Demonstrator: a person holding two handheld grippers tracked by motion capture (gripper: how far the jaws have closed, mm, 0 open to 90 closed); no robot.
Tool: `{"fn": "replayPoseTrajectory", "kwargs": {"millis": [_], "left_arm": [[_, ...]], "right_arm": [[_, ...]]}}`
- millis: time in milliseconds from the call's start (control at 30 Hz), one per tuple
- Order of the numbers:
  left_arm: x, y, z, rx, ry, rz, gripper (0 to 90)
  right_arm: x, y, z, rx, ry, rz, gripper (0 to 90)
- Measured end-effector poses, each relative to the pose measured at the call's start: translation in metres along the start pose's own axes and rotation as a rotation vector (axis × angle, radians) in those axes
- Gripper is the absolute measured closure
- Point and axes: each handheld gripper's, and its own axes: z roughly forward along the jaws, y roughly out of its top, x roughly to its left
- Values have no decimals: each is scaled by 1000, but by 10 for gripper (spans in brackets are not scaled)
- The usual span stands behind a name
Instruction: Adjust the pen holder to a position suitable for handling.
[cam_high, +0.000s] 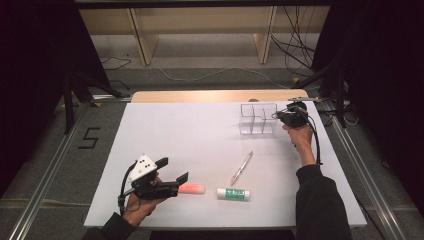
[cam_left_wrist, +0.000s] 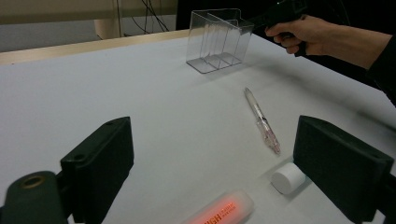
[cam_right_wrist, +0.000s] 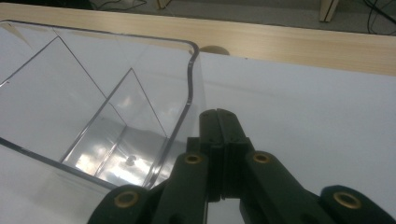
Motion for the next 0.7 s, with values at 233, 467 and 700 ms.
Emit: {"fn": "replayPoseTrajectory", "kwargs": {"millis": [233,467,700], "left_arm": [[0,0,-1,-5,1,-2,116],[0,0,0,-5,2,-1,117],[0,1,-1,-5,2,4,117]], "right_arm": [[14,4,7,-4,27,-18,900],[27,7,14,-3,48,-31,900],[37,11,17,-5,59,-46,900]]}}
